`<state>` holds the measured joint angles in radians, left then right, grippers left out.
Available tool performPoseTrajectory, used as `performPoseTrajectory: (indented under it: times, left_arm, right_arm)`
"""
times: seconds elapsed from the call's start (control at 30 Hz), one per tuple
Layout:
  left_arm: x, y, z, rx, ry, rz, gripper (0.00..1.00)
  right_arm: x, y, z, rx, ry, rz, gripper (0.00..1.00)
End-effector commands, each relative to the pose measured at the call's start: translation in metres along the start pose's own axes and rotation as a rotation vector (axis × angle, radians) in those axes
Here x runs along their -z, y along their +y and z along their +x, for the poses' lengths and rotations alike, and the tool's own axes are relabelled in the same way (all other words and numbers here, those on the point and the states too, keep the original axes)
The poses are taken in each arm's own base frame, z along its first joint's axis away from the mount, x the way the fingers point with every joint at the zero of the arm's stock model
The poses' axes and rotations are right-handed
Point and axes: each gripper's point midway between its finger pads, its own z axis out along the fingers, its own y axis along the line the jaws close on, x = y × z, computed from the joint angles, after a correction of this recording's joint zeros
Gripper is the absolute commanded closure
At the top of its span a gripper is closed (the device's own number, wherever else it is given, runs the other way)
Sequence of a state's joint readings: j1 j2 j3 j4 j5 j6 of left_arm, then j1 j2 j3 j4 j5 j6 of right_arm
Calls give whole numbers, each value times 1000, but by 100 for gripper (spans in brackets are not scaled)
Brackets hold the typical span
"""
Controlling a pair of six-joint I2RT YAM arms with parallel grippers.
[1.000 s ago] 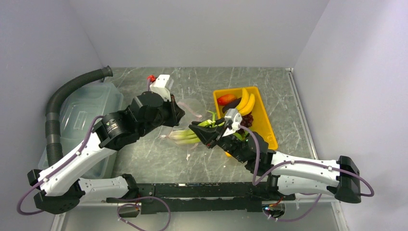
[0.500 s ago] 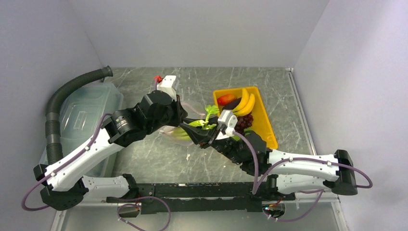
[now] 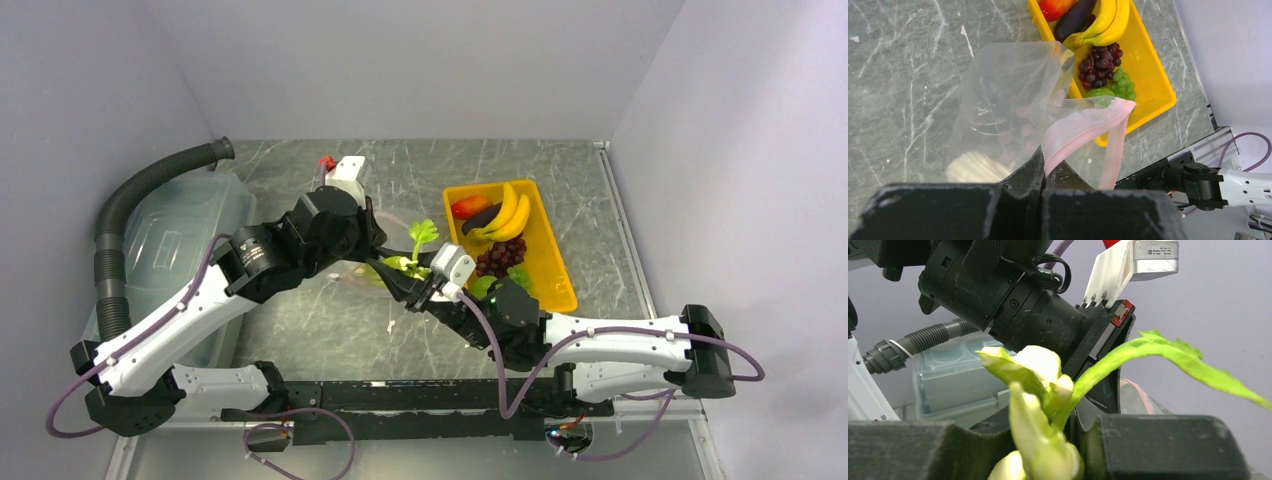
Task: Place the food in the zip-top bag and seal the zipper
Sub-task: Place the fake vegetable in the zipper food storage bag.
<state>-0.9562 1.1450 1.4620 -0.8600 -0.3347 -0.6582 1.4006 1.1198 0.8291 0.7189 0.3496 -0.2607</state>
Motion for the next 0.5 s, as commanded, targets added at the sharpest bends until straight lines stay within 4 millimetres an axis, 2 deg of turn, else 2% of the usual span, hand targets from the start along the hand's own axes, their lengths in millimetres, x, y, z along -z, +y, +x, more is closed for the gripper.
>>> performPoseTrajectory:
  times: [0.0,0.47]
  left_arm:
    - [16,-15,-25,47,-65,66,100]
    - [20,-5,-26,24,-70,21,100]
  right_arm:
    - [2,-11,6,43,12,65,100]
    - [8,-20,9,101,113,108,100]
